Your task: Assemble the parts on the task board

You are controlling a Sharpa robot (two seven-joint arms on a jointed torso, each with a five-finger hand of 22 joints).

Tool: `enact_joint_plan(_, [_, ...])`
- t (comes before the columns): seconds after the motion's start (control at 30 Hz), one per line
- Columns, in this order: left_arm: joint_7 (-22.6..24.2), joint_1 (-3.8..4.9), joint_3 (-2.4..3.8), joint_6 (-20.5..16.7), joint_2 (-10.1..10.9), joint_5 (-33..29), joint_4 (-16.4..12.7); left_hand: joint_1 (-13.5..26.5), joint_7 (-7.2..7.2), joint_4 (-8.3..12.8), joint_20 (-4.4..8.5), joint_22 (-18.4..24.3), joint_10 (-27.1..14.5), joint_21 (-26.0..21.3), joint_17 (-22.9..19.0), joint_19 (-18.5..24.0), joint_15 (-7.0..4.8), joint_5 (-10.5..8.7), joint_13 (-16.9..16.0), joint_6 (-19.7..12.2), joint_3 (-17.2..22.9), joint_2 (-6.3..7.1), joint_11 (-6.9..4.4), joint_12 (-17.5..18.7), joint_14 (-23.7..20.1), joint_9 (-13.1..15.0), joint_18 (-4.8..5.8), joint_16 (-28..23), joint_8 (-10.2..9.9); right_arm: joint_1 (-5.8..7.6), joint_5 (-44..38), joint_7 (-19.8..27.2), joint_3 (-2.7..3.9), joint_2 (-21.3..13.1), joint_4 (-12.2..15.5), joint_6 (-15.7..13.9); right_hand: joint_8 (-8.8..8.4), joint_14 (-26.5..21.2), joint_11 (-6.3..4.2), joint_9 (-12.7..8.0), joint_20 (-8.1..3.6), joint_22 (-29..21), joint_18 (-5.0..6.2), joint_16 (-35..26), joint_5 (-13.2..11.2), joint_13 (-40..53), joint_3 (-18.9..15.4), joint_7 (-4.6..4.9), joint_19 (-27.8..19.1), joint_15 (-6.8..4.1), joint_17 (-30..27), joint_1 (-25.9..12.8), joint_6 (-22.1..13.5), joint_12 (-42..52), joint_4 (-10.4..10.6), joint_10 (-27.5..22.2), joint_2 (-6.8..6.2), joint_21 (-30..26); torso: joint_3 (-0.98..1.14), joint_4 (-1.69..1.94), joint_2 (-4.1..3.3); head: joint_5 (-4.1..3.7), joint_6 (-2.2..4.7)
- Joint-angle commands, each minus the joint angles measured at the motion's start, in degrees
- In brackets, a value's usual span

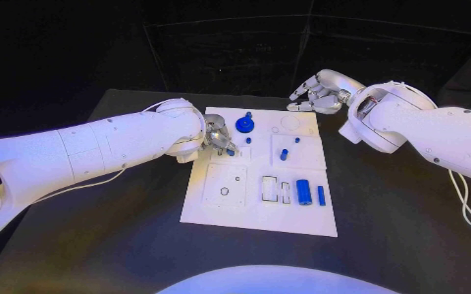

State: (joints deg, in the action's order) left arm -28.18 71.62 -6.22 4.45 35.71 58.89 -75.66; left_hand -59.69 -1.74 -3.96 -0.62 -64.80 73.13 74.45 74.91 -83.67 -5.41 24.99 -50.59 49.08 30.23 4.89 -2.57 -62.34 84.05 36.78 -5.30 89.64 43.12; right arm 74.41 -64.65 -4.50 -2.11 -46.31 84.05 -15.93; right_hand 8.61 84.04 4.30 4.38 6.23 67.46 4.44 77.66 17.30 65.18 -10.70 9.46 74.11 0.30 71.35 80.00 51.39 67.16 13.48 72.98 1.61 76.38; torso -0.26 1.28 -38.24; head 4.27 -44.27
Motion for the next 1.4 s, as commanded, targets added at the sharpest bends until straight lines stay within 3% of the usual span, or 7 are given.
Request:
enact_joint_plan(0.03, [-0.3, -0.15, -0.11, 0.8, -0.2, 0.4, 0.2, 1.0, 0.26, 6.2, 0.34, -0.1, 0.5, 0.2, 15.1, -0.2, -0.57, -0.23, -0.2, 0.4, 5.4, 0.41, 0.00, -0.3, 6.0, -0.1, 0.61, 0.4, 0.3, 0.11, 0.0, 0.2, 0.03, 0.1, 0.0, 0.2, 0.18, 1.9, 0.01, -0.1, 0.05, -0.1, 0.84, -0.3, 0.3, 0.0, -0.4, -0.15, -0.2, -0.37, -0.1, 0.3, -0.4, -0.2, 0.0, -0.4, 0.20, -0.3, 0.03, 0.00, -0.02, 0.00, -0.08])
enact_joint_plan(0.23, [-0.3, -0.15, -0.11, 0.9, -0.4, 0.4, 0.6, 1.9, 0.71, 4.8, 0.65, -0.3, 0.7, 0.2, 15.1, -0.2, -0.90, -0.32, -0.6, 1.3, 1.7, 0.99, -0.38, -1.0, 6.0, -0.5, 0.63, 0.4, 0.4, 0.11, 0.0, 0.2, 0.03, 0.1, -0.1, 0.2, 0.18, 1.9, 0.01, -0.1, 0.05, -0.1, 0.84, -0.3, 0.3, 0.0, -0.4, -0.15, -0.2, -0.37, -0.1, 0.3, -0.4, -0.2, 0.0, -0.4, 0.20, -0.3, 0.01, -0.01, -0.03, -0.05, -0.17])
enact_joint_plan(1.4, [-0.3, -0.14, -0.10, 0.9, -0.1, 0.4, 0.2, 3.5, 1.19, 1.1, 1.06, -1.2, 1.4, 0.6, 15.1, -0.5, -1.28, -0.30, -1.7, 2.8, -6.4, 1.70, -0.78, -2.7, 6.0, -1.2, 0.78, 0.4, 1.0, 0.11, 0.0, 0.2, 0.03, 0.2, -0.5, 0.7, 0.21, 1.8, 0.01, -0.1, 0.05, -0.1, 0.85, -0.4, 0.3, -0.1, -0.5, -0.15, -0.3, -0.37, -0.1, 0.3, -0.4, -0.2, 0.1, -0.4, 0.25, -0.3, -0.03, 0.02, -0.01, -0.06, -0.42])
